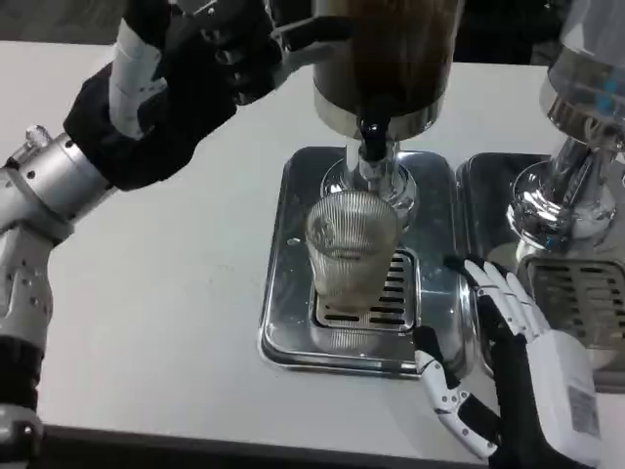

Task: Grasp the cup under the faucet to collect the drink, then remove the cup.

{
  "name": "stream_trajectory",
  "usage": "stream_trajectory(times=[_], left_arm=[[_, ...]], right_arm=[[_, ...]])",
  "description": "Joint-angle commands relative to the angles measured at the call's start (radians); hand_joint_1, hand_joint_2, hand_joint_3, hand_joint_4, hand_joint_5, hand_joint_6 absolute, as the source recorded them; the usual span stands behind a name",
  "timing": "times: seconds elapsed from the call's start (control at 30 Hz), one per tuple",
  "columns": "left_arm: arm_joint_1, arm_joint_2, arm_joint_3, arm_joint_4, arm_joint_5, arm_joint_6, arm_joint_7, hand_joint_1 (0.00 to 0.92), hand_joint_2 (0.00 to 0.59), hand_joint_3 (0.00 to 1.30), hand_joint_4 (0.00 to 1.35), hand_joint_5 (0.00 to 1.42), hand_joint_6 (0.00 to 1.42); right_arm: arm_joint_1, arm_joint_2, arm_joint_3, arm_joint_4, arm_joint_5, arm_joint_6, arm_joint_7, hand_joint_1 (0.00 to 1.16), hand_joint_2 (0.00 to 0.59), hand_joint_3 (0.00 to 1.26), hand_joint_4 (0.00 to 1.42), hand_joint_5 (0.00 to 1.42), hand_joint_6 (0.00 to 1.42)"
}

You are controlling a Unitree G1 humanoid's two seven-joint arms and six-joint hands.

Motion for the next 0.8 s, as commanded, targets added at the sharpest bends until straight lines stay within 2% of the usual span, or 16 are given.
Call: stream_trajectory(times=[0.03, 0.53, 0.8], left_arm=[[-0.055, -0.011, -0.004, 0.086, 0.056, -0.037, -0.039, 0.000, 0.048, 0.11, 0.03, 0.13, 0.10], [-0.092, -0.034, -0.008, 0.172, 0.131, -0.106, -0.082, 0.000, 0.046, 0.12, 0.04, 0.14, 0.10], [-0.090, -0.060, -0.044, 0.176, 0.205, -0.181, -0.065, 0.000, 0.045, 0.11, 0.00, 0.09, 0.05]], right_arm=[[-0.009, 0.006, 0.002, 0.012, 0.002, -0.004, -0.024, 0.42, 0.429, 0.22, 0.14, 0.09, 0.11], [-0.010, 0.012, 0.009, 0.038, 0.014, -0.012, -0.049, 0.42, 0.429, 0.23, 0.16, 0.10, 0.11], [0.004, 0.014, 0.015, 0.035, 0.021, -0.010, -0.053, 0.41, 0.425, 0.24, 0.17, 0.11, 0.11]])
